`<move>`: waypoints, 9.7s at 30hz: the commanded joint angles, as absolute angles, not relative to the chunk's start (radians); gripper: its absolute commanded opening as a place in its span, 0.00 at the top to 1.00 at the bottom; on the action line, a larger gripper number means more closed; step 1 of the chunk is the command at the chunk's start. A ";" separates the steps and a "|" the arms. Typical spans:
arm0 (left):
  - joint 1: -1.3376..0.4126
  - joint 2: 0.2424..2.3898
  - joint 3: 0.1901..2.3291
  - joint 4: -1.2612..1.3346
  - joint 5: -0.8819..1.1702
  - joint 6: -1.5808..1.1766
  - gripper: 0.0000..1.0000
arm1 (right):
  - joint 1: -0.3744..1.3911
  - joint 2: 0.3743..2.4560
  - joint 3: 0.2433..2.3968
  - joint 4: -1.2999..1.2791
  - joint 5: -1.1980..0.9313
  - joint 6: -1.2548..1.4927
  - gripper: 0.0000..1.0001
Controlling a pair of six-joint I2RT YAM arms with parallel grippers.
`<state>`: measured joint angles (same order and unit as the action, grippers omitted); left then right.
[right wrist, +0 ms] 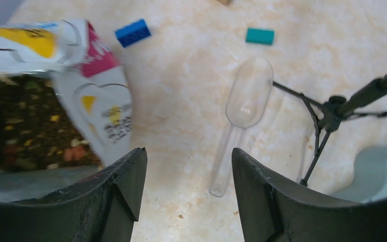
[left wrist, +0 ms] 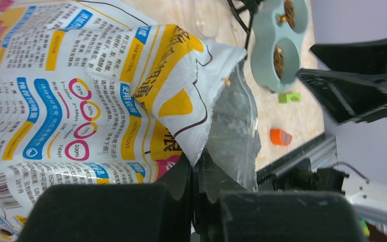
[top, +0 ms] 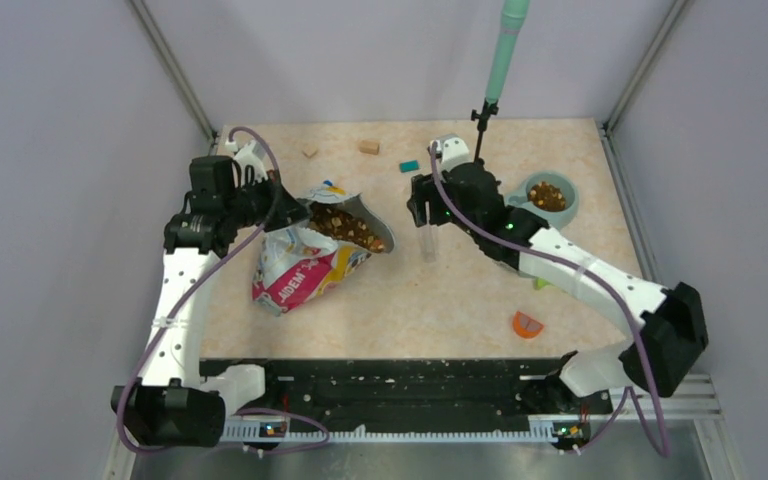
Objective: Serve the pet food
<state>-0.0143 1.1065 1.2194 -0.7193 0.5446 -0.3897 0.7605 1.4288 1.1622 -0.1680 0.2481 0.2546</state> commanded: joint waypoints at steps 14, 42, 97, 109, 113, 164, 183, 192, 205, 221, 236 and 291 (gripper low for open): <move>-0.007 1.067 1.361 -0.633 0.900 -0.322 1.00 | 0.938 1.484 1.406 -0.371 0.069 -0.176 0.36; -0.007 1.092 1.439 -0.661 0.871 -0.327 1.00 | 0.948 1.767 1.909 -0.625 0.241 0.032 1.00; -0.549 0.769 0.986 -0.393 0.461 0.107 0.21 | 0.707 1.904 2.220 -1.250 0.061 0.480 1.00; -0.583 0.859 0.904 -0.228 0.457 0.007 0.39 | 0.707 1.903 2.181 -1.227 0.045 0.495 1.00; -0.583 0.862 0.894 -0.210 0.450 -0.028 0.79 | 0.706 1.910 2.189 -1.230 0.047 0.490 1.00; -0.394 0.642 0.920 -0.322 -0.005 0.002 1.00 | 0.670 1.063 1.344 -0.521 -0.346 -0.223 0.48; -0.394 0.673 0.950 -0.324 -0.005 0.021 1.00 | 0.670 1.157 1.157 -0.354 -0.435 -0.503 0.31; -0.393 0.745 1.023 -0.341 0.076 0.039 1.00 | 0.667 1.182 1.207 -0.309 -0.423 -0.519 1.00; -0.225 0.832 1.191 -0.412 0.145 0.235 1.00 | 0.535 1.066 1.126 -0.063 -0.401 -0.311 1.00; -0.213 0.836 1.127 -0.447 0.329 0.167 1.00 | 0.701 1.183 1.241 -0.419 -0.423 -0.585 0.43; -0.213 0.841 1.125 -0.448 0.330 0.184 1.00 | 0.770 1.372 1.429 -0.574 -0.433 -0.722 0.43; -0.348 1.144 1.491 -0.705 0.668 0.470 1.00 | 0.628 1.315 1.623 -0.412 -0.622 -0.396 1.00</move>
